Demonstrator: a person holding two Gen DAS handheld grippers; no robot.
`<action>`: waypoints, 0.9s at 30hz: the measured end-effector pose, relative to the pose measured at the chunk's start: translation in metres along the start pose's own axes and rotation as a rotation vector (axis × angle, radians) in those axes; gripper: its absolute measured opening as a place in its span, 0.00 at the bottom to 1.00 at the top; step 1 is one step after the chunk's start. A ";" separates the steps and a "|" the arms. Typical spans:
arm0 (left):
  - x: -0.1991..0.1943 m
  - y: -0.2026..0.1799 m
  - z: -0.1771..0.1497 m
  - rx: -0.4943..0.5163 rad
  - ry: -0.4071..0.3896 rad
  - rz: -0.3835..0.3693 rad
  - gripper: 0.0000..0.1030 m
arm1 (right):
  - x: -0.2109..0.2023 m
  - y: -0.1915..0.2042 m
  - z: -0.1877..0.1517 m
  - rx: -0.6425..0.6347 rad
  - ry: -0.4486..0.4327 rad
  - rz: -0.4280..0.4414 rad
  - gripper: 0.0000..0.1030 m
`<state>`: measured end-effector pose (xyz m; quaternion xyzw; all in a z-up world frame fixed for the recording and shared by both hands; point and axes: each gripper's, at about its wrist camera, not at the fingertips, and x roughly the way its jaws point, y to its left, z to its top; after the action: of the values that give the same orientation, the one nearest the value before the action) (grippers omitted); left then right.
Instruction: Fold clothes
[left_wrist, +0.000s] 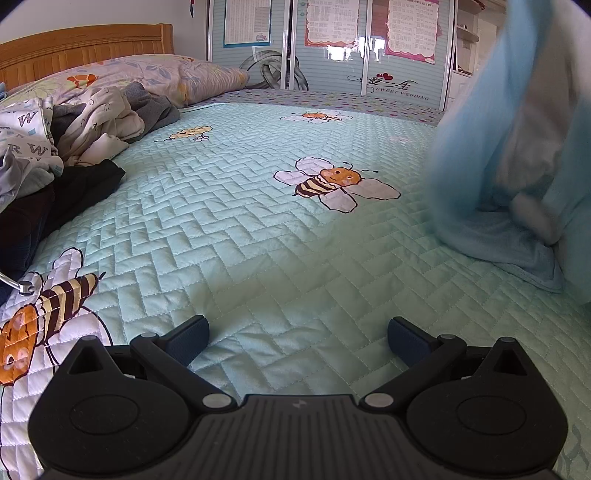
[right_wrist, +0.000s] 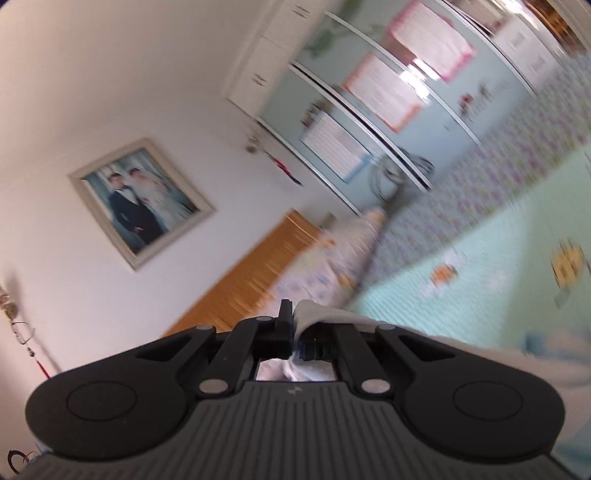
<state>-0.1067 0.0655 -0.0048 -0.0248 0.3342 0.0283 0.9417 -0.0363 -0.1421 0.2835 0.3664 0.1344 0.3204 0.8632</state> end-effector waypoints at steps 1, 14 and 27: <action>0.000 0.000 0.000 0.000 0.000 0.000 1.00 | 0.005 0.015 0.014 -0.024 -0.013 0.012 0.04; -0.001 0.001 0.000 -0.007 -0.002 -0.007 1.00 | 0.064 0.140 0.111 -0.157 -0.201 0.109 0.04; -0.001 0.002 0.000 -0.013 -0.002 -0.013 1.00 | -0.104 -0.073 0.117 -0.152 -0.274 -0.332 0.09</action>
<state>-0.1081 0.0679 -0.0045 -0.0332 0.3327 0.0242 0.9421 -0.0271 -0.3118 0.3119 0.3131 0.0496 0.1302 0.9394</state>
